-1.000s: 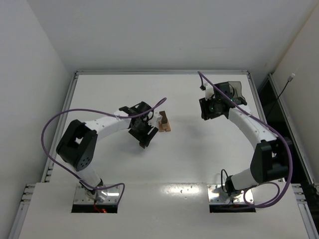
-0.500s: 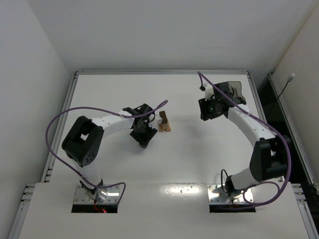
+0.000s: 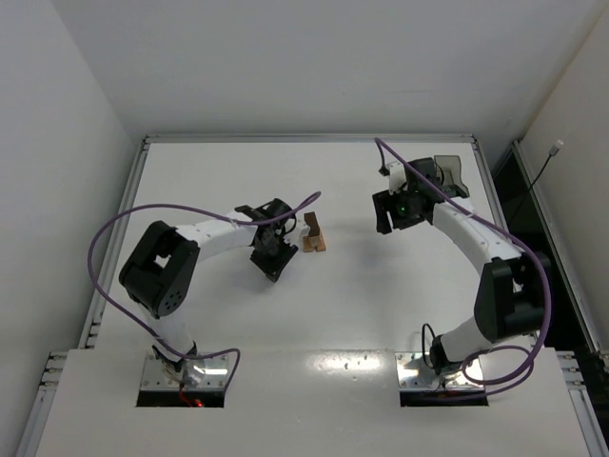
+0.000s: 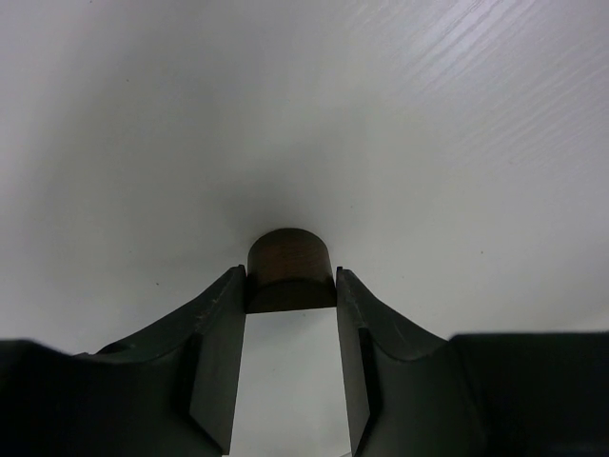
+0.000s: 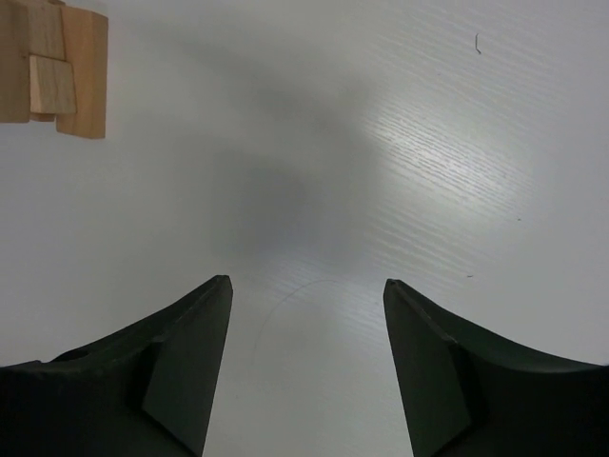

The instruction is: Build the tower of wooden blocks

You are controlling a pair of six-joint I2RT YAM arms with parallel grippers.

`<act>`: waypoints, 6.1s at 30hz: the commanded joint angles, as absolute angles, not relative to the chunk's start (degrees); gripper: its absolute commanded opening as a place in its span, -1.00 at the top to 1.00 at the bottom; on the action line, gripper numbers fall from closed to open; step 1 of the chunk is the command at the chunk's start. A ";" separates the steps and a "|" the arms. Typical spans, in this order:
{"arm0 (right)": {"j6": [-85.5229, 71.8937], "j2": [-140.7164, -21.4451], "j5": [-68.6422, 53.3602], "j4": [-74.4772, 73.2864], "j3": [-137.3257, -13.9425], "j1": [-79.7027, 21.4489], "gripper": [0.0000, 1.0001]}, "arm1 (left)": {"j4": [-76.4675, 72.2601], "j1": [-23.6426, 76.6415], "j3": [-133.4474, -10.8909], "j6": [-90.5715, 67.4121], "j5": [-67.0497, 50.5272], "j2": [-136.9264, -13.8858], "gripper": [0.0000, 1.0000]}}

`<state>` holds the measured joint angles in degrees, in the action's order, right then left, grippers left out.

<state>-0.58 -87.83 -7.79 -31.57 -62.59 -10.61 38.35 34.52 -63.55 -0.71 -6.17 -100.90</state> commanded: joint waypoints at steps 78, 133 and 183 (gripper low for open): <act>-16.70 -99.84 -34.89 -29.17 -90.44 -37.17 -0.17 | 7.21 40.17 -43.59 -7.82 2.72 -53.96 1.00; -18.98 -100.28 -51.94 -24.26 -84.81 -36.30 -0.34 | 4.57 41.22 -44.65 -7.29 7.29 -55.02 1.00; -15.47 -104.85 -50.36 -27.33 -88.24 -33.49 -0.19 | 5.10 41.22 -45.70 -9.57 2.29 -55.02 1.00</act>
